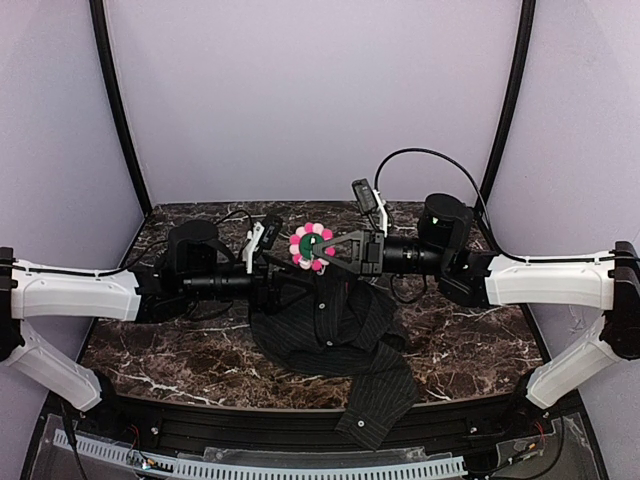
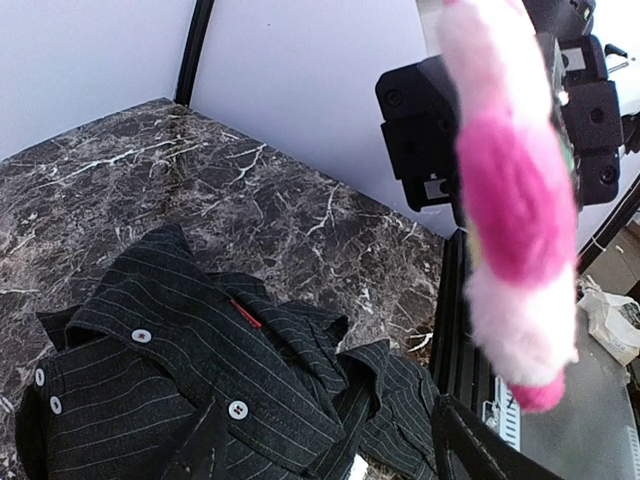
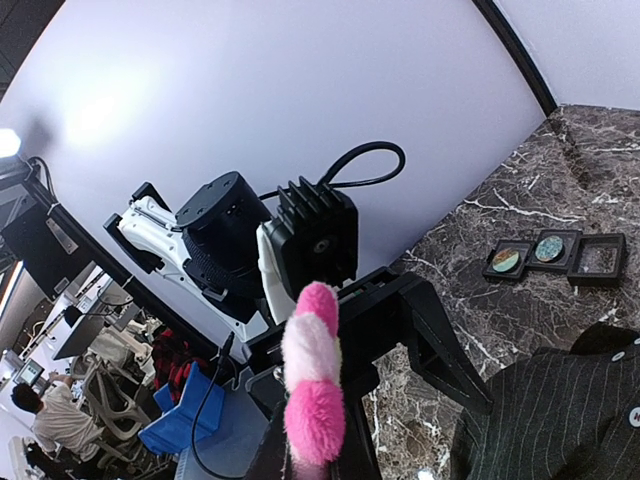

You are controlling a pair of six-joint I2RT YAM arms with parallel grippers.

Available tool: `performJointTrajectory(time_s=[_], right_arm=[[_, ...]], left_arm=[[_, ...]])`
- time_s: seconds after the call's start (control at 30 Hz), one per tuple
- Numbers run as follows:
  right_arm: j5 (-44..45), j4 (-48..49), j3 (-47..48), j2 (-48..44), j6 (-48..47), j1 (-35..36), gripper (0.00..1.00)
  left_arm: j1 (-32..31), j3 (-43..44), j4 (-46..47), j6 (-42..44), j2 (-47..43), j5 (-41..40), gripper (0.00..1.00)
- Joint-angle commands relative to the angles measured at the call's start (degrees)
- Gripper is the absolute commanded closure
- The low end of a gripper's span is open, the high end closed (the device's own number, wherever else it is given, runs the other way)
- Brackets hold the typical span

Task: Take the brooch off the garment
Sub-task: Close the brooch.

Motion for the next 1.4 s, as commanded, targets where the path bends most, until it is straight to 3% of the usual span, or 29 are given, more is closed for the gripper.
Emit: performJointTrajectory(time_s=[0.0, 0.93, 1.37], right_arm=[[-1.08, 2.40, 0.17, 0.80, 0.43, -0.13, 1.00], [-0.73, 2.45, -0.54, 1.10, 0.60, -0.12, 1.00], [-0.86, 2.49, -0.63, 1.00, 0.66, -0.16, 1.00]], left_arm=[[-0.22, 1.58, 3.03, -1.45, -0.88, 1.00, 0.29], [-0.22, 2.19, 7.68, -5.67, -3.68, 4.76, 0.29], [-0.22, 1.37, 9.83, -7.30, -3.57, 2.52, 0.41]])
